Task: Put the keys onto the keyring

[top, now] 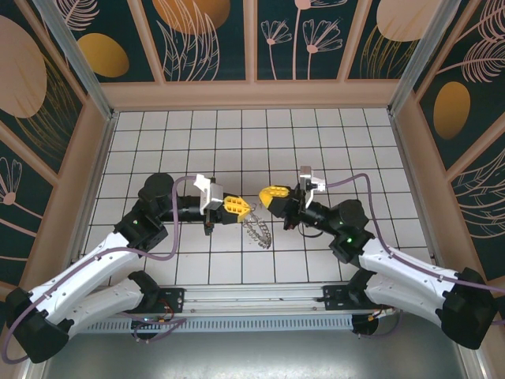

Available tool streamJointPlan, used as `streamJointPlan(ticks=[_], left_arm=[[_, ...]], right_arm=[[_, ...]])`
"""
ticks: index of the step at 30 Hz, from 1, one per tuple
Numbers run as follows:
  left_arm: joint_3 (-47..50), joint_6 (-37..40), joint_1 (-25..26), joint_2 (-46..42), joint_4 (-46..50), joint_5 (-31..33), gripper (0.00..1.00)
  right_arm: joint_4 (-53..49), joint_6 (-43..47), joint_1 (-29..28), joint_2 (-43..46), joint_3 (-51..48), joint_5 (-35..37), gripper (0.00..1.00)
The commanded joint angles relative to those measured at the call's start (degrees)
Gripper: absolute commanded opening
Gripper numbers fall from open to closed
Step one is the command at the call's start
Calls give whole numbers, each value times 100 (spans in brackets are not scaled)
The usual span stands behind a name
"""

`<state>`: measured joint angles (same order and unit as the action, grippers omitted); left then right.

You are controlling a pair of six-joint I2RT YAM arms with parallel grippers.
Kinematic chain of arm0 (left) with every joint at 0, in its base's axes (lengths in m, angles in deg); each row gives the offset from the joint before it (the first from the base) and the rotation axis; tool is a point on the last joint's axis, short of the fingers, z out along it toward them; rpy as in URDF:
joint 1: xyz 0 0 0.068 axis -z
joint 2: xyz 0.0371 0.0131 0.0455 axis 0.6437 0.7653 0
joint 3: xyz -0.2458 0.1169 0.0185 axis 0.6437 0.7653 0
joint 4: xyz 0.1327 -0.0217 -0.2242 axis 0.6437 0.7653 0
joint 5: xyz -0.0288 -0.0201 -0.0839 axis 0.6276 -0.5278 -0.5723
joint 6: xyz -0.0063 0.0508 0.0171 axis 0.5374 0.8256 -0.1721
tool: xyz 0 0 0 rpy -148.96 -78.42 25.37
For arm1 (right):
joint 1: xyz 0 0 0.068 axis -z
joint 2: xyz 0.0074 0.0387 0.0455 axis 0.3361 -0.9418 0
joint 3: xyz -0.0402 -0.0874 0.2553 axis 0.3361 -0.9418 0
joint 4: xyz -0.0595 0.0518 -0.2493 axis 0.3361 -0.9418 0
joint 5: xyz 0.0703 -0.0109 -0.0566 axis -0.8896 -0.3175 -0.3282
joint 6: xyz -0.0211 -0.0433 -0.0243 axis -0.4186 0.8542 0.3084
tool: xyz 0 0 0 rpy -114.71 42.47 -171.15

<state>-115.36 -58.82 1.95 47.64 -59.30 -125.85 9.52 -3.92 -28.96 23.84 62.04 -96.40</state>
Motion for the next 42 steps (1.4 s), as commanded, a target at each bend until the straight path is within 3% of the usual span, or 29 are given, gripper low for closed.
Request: streamJointPlan(ticks=[1,19,42], left_arm=[[-189,182,14,2,-186,-16,0],[-135,209,11,-79,-107,-4,0],[-89,243,17,-162,-77,-86,0]], right_arm=[[311,-69,-114,-75,194,-315,0],[277,249,-352,455,16,-95,0],[295,399,-511,410,-9,-30,0]])
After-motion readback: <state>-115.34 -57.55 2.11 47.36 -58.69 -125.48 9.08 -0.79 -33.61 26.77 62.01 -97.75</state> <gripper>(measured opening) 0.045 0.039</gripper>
